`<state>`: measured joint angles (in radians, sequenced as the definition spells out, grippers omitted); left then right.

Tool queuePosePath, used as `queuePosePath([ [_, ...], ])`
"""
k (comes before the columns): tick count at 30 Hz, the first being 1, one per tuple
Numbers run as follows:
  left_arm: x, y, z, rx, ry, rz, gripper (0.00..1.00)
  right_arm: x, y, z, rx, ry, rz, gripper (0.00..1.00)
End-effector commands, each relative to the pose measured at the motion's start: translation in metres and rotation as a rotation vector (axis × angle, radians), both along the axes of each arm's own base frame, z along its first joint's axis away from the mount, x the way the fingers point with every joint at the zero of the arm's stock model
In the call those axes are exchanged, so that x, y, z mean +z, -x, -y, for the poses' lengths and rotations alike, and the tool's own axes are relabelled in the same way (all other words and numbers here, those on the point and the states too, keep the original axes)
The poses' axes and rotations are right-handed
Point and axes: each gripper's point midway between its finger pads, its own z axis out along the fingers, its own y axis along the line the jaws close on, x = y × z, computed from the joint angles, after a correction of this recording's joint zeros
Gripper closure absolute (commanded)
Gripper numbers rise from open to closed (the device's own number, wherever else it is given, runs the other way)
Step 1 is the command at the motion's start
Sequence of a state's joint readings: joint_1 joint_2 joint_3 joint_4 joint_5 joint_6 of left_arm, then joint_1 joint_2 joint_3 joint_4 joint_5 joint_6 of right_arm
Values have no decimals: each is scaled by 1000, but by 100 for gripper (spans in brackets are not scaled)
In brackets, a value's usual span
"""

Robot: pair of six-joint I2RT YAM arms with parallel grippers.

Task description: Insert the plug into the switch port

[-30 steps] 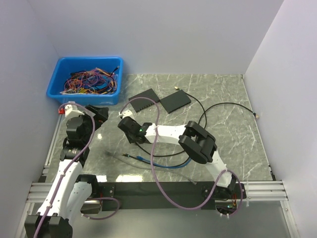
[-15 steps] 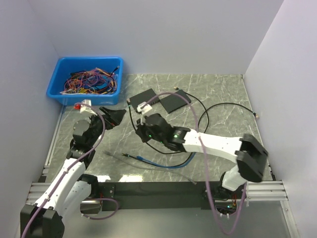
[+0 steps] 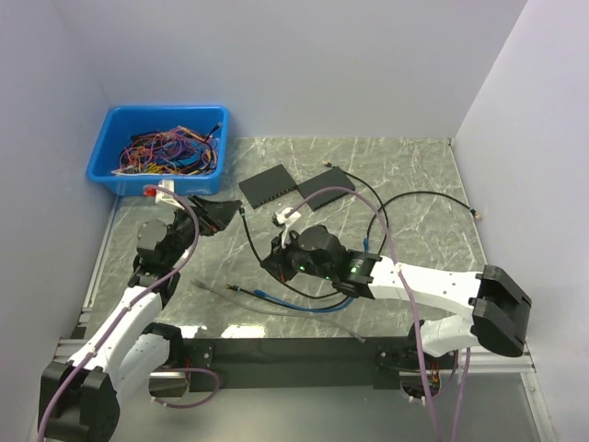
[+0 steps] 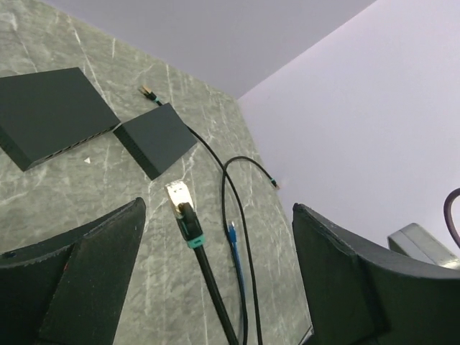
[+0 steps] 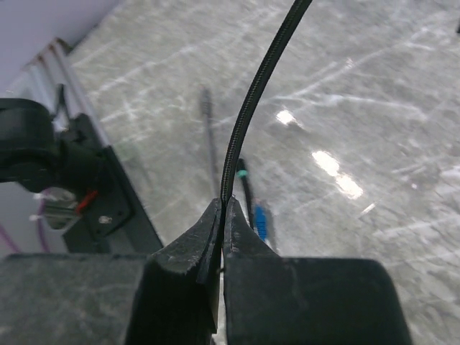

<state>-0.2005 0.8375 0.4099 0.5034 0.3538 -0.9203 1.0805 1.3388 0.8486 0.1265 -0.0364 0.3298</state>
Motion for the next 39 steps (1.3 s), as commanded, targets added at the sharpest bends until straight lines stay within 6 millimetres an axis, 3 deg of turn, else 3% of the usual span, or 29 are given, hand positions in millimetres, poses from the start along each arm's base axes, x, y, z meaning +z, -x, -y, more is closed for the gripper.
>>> queuePosePath([
  [1,17,4,6,-42,23,68,12,42,11,-7,50,-161,35,100],
  [8,15,6,5,-34,36,78,22,57,28,-10,115,-275,-6,100],
  [17,27,18,10,-85,74,132,35,56,43,-19,188,-337,-65,100],
  [26,29,15,8,-66,91,118,53,48,43,-18,181,-327,-75,100],
  [30,29,15,8,-66,93,112,70,43,43,-18,177,-323,-85,100],
  [35,25,11,6,-51,85,87,100,40,39,-17,163,-309,-82,100],
  [37,22,8,4,-29,73,64,99,38,31,-15,126,-271,-79,100],
  [38,17,5,3,-19,62,30,99,37,24,-13,94,-245,-50,97],
  [39,14,4,1,-5,55,7,100,39,18,-11,71,-228,-36,76],
])
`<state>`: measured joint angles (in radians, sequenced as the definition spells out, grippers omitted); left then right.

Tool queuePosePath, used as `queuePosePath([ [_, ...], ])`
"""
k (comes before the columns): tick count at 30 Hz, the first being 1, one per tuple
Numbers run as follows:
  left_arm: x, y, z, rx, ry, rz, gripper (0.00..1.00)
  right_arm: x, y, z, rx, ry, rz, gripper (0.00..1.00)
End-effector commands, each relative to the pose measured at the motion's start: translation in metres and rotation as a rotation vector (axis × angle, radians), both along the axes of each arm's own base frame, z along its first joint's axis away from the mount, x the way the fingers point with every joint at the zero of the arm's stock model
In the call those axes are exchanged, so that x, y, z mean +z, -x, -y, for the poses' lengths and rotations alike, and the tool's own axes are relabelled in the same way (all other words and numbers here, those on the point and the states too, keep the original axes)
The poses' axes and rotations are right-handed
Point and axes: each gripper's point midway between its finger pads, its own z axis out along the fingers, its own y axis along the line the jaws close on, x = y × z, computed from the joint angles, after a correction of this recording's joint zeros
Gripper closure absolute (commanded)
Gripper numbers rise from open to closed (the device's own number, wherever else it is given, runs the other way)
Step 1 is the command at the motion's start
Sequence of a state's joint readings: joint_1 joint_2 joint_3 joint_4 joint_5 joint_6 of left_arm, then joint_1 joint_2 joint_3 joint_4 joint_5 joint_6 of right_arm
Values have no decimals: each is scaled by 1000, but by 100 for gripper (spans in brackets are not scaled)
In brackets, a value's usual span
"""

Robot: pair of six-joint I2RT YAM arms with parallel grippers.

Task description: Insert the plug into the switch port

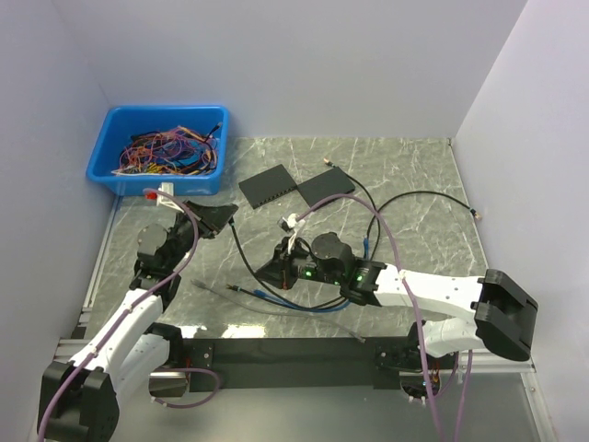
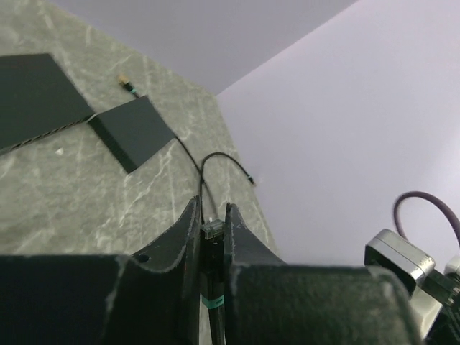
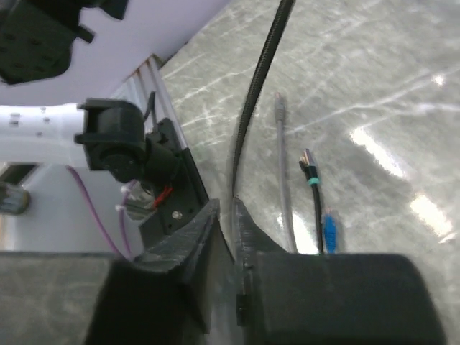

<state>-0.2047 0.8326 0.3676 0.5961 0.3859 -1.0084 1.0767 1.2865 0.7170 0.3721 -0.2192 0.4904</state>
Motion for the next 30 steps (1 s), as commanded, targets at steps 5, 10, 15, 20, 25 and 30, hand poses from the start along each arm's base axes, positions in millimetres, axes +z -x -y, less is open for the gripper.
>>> queuePosePath([
  [5,3,-13,-16,143,-56,-125,100,44,-43,13,-190,74,174,31],
  [10,-7,-12,-23,218,-62,-282,99,70,-67,11,-285,129,250,27],
  [15,-2,-12,-23,235,-78,-345,99,84,-80,-13,-324,169,293,30],
  [20,4,-7,-20,218,-72,-333,99,69,-96,-34,-352,239,284,35],
  [25,7,-3,-18,199,-69,-324,99,59,-102,-50,-352,259,267,38],
  [30,7,-1,-17,193,-70,-321,99,53,-105,-60,-345,262,251,44],
])
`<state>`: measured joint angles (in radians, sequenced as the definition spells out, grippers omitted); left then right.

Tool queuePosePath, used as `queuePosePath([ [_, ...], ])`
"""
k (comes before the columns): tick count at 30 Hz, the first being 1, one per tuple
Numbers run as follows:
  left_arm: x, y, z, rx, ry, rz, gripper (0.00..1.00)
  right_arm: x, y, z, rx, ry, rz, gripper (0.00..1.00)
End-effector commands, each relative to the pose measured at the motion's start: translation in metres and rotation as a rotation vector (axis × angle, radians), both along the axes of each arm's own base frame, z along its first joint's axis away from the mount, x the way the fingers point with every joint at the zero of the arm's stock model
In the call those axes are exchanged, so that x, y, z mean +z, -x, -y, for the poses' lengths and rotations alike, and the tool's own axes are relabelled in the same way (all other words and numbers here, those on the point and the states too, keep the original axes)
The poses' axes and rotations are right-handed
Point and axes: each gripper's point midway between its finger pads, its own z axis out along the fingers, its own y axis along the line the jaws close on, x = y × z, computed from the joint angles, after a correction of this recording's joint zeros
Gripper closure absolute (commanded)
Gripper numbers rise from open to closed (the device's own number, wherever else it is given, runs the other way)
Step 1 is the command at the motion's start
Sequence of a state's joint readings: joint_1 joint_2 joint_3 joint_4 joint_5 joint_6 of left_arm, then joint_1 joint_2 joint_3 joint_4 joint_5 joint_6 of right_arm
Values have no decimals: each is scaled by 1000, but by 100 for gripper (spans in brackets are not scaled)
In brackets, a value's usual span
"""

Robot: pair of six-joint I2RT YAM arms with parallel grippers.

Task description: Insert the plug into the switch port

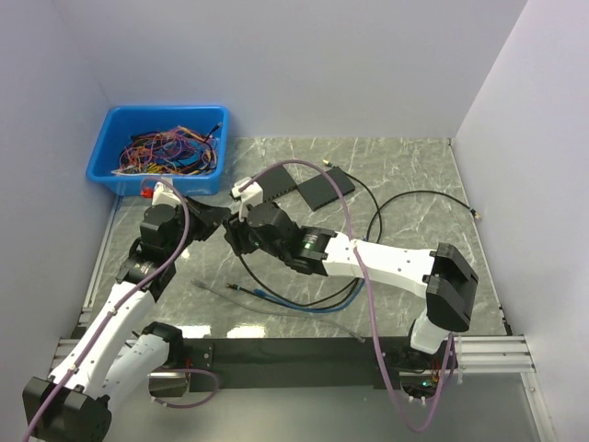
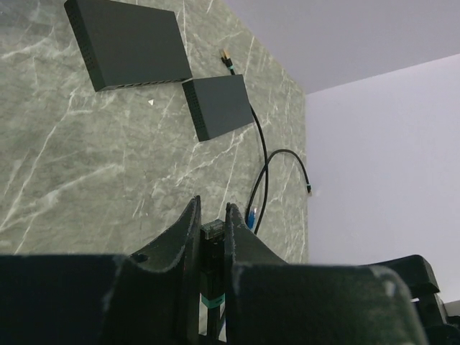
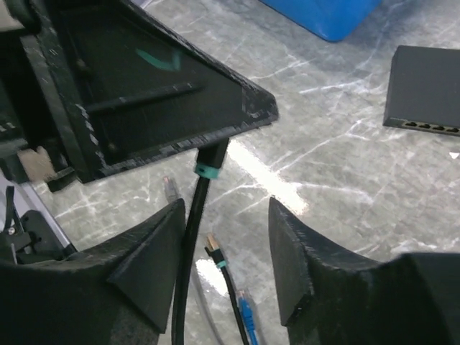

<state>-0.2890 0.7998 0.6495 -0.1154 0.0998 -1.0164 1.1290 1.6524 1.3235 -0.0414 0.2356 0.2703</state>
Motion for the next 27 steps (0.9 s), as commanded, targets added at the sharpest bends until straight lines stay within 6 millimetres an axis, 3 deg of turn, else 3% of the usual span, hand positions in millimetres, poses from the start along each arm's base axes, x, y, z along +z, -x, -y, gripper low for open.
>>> queuePosePath([
  [1,27,2,3,-12,32,61,99,25,-7,-8,-20,-49,29,47],
  [4,24,3,4,-18,30,54,99,23,-8,-11,-15,-51,26,69],
  [5,24,4,5,-27,31,56,99,23,-7,-13,-11,-51,25,85],
  [7,24,5,7,-39,33,62,98,18,-7,-14,-7,-41,20,100],
  [9,26,6,8,-53,29,76,87,16,-8,-12,-11,-42,19,100],
  [10,25,6,8,-56,25,79,70,16,-3,-14,8,-55,10,100],
  [12,28,7,8,-60,25,99,55,6,1,-7,14,-46,-6,100],
  [13,26,7,8,-57,24,103,44,16,3,-7,19,-87,1,100],
  [15,33,8,6,-48,34,139,41,8,4,0,22,-92,-16,100],
  [19,43,13,1,-25,60,210,38,19,-1,16,42,-188,-54,100],
  [20,46,15,0,-21,66,226,38,11,7,17,91,-195,-85,100],
  [23,49,15,-2,-14,65,246,39,29,11,23,139,-292,-89,100],
  [24,49,15,-2,-16,64,250,39,24,19,23,181,-302,-109,100],
  [27,47,15,2,-37,71,259,41,41,33,23,277,-392,-117,100],
])
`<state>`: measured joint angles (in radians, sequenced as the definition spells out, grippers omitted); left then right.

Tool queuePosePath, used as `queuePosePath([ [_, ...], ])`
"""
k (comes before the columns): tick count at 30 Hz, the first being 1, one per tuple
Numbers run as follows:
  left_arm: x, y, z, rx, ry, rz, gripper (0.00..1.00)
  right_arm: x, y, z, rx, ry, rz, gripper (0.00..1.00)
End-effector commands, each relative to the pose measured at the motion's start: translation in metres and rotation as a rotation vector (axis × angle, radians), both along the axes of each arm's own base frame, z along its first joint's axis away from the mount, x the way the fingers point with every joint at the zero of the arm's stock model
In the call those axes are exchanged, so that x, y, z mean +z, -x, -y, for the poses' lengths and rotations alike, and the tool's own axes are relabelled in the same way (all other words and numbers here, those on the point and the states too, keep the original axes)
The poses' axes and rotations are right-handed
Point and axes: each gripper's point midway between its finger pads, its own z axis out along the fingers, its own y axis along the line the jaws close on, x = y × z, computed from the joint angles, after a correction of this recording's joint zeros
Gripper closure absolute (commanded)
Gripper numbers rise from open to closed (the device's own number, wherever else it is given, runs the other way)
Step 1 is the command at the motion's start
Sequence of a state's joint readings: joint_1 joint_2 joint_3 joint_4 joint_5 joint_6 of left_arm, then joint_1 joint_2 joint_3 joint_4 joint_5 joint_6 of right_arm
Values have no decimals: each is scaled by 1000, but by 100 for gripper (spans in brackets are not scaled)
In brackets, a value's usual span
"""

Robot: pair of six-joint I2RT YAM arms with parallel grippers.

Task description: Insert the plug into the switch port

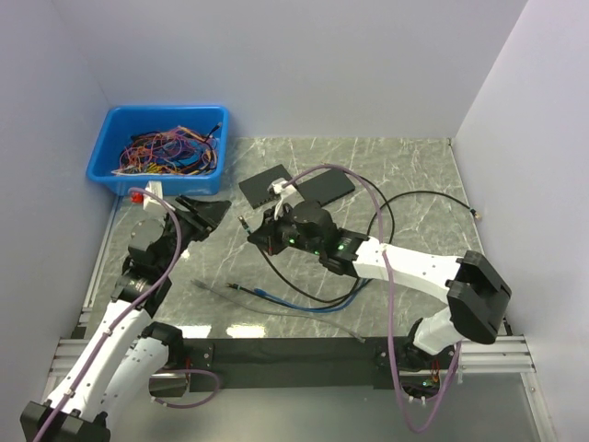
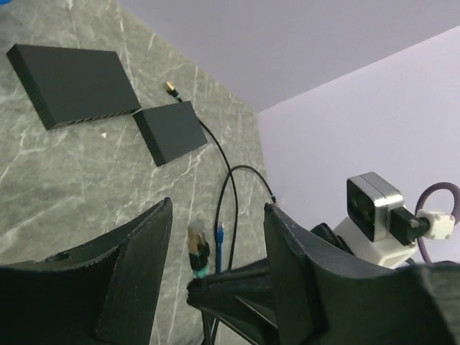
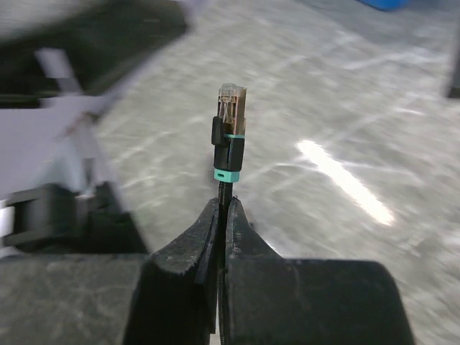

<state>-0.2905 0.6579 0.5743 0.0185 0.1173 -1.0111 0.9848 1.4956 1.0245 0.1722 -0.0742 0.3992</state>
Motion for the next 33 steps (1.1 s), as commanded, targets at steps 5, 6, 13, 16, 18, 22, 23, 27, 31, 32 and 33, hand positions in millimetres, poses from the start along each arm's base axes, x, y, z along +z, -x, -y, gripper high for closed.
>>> queuePosePath([
  [5,8,3,12,-69,34,97,44,71,35,-12,224,-311,1,100],
  [6,8,3,13,-81,35,105,44,71,35,-12,229,-316,-1,100],
  [13,7,4,18,-108,29,110,51,71,35,-14,231,-326,-14,100],
  [16,7,6,19,-117,33,119,53,70,33,-15,228,-327,-19,100],
  [18,8,7,19,-120,35,123,55,71,32,-15,227,-333,-23,100],
  [22,7,7,19,-122,26,123,70,72,30,-15,224,-346,-31,100],
  [23,6,6,19,-120,24,119,71,73,28,-14,221,-351,-30,100],
  [27,4,6,21,-131,15,115,72,78,26,-15,212,-368,-36,100],
  [31,1,5,23,-147,-3,108,68,81,24,-16,214,-373,-36,100],
  [32,1,5,24,-151,-3,107,68,82,25,-17,215,-374,-35,100],
  [33,2,6,24,-154,-4,109,67,80,24,-18,212,-371,-39,100],
])
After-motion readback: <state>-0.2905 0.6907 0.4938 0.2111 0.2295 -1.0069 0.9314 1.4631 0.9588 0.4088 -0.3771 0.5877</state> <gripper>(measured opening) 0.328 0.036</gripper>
